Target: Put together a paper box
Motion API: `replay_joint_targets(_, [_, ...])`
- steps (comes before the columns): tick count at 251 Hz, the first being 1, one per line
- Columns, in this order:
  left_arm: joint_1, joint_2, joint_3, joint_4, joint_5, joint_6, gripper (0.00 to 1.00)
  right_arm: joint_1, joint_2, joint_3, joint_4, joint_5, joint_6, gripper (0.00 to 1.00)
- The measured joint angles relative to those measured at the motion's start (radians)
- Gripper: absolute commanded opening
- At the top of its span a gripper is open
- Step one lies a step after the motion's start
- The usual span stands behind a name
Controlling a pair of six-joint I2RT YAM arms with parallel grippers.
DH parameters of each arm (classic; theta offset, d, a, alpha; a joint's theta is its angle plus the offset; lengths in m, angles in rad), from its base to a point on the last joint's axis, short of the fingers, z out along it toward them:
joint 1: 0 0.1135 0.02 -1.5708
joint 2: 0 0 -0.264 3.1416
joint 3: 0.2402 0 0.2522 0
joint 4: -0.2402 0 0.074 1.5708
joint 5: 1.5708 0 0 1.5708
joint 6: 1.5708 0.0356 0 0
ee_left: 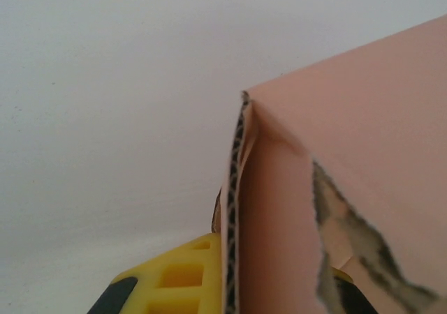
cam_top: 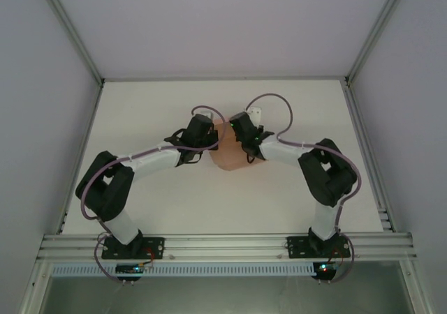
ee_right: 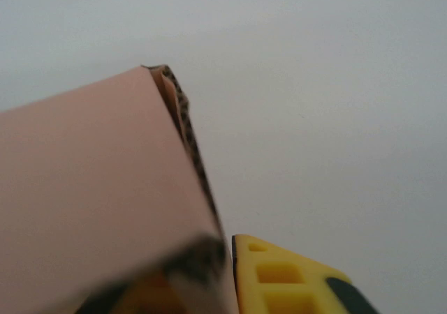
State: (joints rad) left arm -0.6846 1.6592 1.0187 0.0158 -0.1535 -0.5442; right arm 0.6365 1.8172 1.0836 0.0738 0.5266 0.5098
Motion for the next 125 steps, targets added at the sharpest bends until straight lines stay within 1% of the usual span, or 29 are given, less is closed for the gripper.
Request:
replay_joint_targets(18, [0.000, 0.000, 0.000, -0.007, -0.012, -0.001, 0.00, -0.026, -0.039, -0.087, 0.136, -0.082, -0.084, 0.31])
replay_joint_targets(25, [0.000, 0.000, 0.000, -0.010, -0.020, -0.001, 0.00, -0.034, -0.055, -0.116, 0.176, -0.114, -0.106, 0.36])
replay_joint_targets(40, [0.004, 0.000, 0.000, -0.014, -0.037, -0.003, 0.00, -0.049, -0.090, -0.172, 0.248, -0.182, -0.153, 0.56])
replay_joint_targets(51, [0.006, 0.000, 0.000, -0.014, -0.045, -0.001, 0.00, -0.058, -0.117, -0.209, 0.293, -0.236, -0.180, 0.64])
replay_joint_targets(68, [0.011, 0.000, 0.000, -0.014, -0.053, 0.005, 0.00, -0.062, -0.164, -0.263, 0.353, -0.328, -0.214, 0.79])
replay_joint_targets(75, [0.011, -0.001, 0.000, -0.014, -0.057, 0.010, 0.00, -0.061, -0.185, -0.282, 0.370, -0.368, -0.220, 0.88])
replay_joint_targets(81, [0.011, -0.002, -0.001, -0.014, -0.057, 0.015, 0.00, -0.060, -0.200, -0.294, 0.381, -0.399, -0.234, 0.98])
replay_joint_targets(99, [0.011, -0.015, -0.007, -0.013, -0.061, 0.039, 0.00, -0.055, -0.258, -0.330, 0.414, -0.491, -0.248, 0.99])
replay_joint_targets(125, [0.011, -0.053, -0.020, -0.011, -0.064, 0.096, 0.00, -0.050, -0.355, -0.372, 0.434, -0.560, -0.248, 0.99])
